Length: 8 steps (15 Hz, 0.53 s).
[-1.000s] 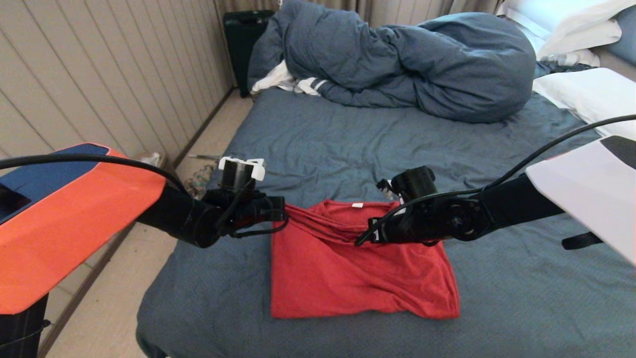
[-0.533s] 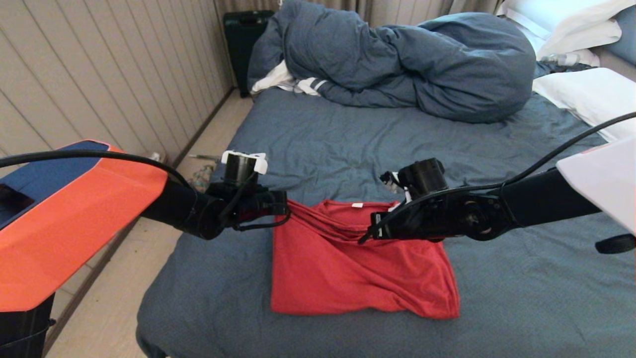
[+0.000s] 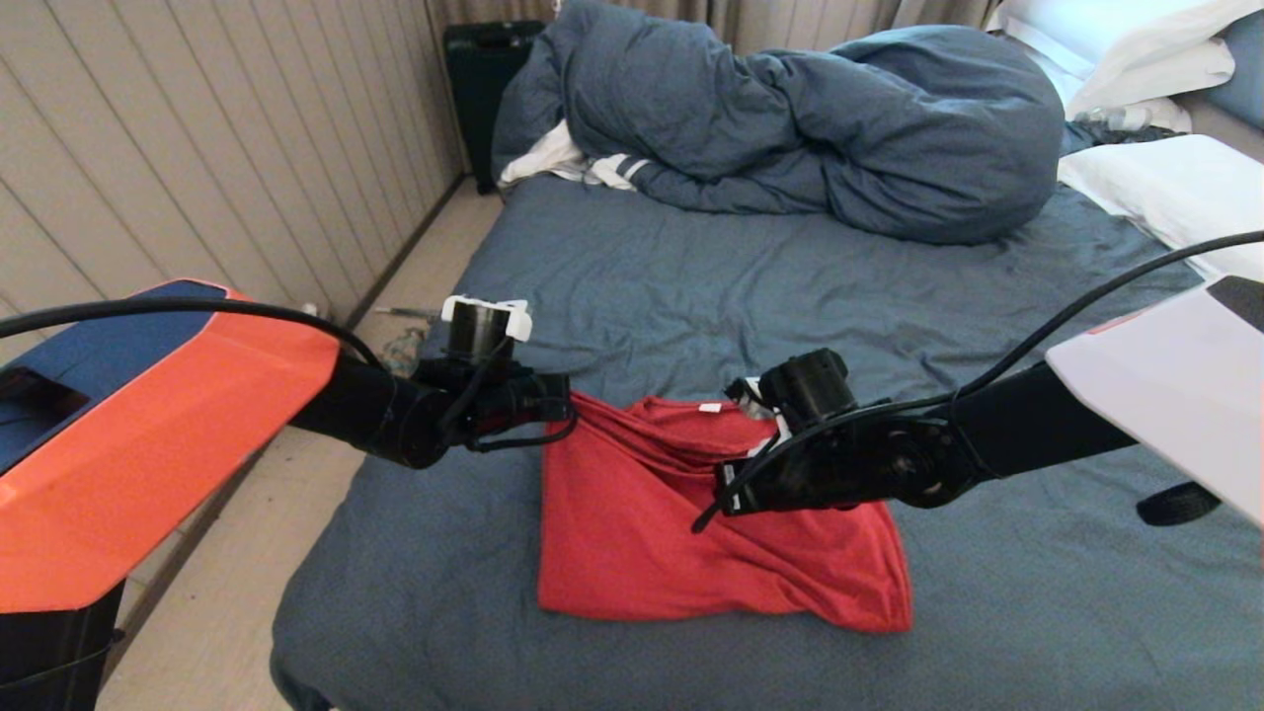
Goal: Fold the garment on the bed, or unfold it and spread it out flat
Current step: Fold the red T-shirt
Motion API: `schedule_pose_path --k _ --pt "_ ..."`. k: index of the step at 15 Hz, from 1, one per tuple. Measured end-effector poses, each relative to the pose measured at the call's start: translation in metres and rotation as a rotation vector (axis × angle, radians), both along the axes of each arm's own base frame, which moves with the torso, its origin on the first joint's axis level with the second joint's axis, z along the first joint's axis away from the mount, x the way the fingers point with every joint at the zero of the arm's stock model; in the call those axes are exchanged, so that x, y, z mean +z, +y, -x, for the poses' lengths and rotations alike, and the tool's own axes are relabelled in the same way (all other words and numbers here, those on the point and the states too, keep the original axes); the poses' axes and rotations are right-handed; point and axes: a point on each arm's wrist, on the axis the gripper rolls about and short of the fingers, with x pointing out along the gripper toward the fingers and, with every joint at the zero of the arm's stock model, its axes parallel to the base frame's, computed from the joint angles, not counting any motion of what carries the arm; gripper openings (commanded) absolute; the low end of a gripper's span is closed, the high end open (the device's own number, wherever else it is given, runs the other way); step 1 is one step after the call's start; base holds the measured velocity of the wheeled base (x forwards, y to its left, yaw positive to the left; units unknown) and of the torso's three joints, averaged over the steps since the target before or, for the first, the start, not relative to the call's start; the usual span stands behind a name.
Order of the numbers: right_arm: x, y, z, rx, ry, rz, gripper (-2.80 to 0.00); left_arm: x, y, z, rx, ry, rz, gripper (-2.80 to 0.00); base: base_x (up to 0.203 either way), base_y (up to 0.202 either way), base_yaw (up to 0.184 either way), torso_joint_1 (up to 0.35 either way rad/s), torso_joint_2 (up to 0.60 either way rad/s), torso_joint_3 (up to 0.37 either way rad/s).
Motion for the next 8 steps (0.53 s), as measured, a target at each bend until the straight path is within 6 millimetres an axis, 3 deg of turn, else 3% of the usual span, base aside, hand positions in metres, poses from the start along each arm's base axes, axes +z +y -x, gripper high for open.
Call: schedule_pose_path --k 8 --pt "-0.019 0.018 -0.048 -0.062 -0.083 0.059 -2.80 -0.003 0.001 -0.003 0.006 0.003 0.000 -2.80 0.000 0.000 0.000 0.000 0.00 0.000"
